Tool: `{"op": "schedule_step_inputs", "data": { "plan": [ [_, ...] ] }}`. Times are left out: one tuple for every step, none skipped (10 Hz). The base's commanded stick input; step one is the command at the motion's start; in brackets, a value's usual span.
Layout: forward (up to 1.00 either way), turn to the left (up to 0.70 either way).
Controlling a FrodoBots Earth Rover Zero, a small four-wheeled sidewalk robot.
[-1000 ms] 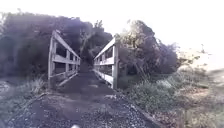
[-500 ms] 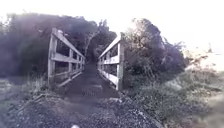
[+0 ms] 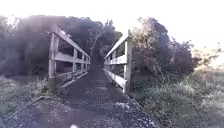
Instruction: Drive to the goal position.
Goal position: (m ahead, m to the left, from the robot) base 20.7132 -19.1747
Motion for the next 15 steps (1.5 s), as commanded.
{"op": "schedule_step_inputs", "data": {
  "plan": [
    [0.45, 0.27],
    [0.45, 0.27],
    [0.45, 0.27],
    [0.45, 0.27],
    [0.45, 0.27],
    [0.45, 0.27],
    [0.45, 0.27],
    [0.45, 0.27],
    [0.45, 0.27],
    [0.45, 0.27],
    [0.45, 0.16],
    [0.45, 0.06],
    [0.45, 0.0],
    [0.45, 0.0],
    [0.45, 0.0]
  ]
}}
